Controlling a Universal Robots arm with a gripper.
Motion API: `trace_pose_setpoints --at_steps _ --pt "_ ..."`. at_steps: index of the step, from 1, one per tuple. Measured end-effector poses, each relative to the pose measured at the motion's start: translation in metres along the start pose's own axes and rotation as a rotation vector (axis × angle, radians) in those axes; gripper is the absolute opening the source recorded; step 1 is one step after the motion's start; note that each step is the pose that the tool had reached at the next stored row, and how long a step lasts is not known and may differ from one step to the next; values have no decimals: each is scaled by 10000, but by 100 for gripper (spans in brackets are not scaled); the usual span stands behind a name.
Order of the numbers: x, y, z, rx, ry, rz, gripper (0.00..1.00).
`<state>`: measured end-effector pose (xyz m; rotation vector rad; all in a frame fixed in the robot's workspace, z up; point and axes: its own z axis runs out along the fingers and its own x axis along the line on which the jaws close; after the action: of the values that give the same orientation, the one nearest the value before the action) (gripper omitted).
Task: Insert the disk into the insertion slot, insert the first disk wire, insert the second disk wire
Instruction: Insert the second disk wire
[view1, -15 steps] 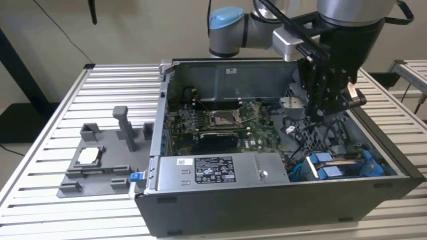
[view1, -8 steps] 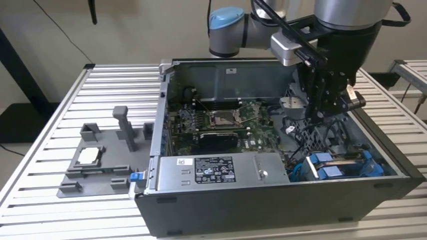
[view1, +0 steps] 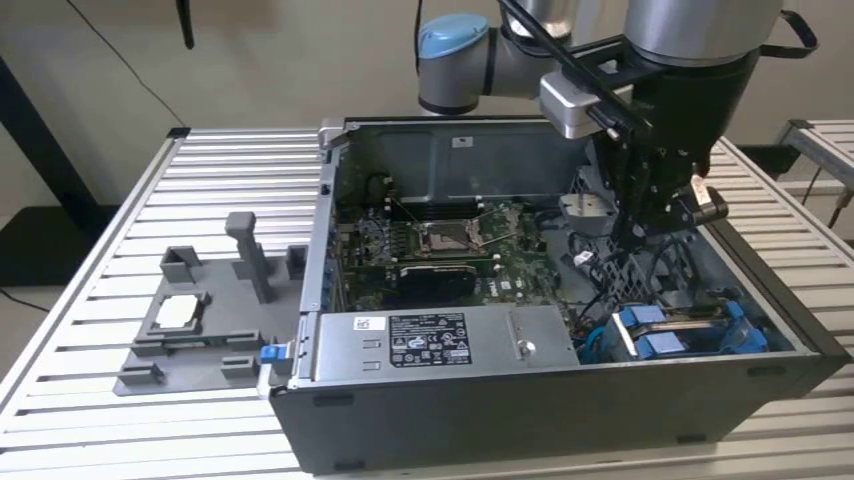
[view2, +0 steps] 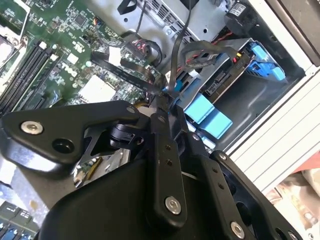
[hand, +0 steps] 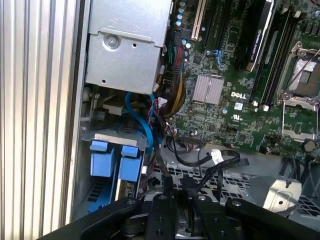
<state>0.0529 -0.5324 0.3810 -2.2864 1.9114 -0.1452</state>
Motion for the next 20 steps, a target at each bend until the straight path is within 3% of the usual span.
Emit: trace_pose_setpoints --at_steps 2,7,13,20 --pt "9 4 0 1 0 0 15" --pt "78 19 -3 6 -26 6 15" --pt "164 36 10 -12 -19 5 15" --pt "171 47 74 -52 191 -34 23"
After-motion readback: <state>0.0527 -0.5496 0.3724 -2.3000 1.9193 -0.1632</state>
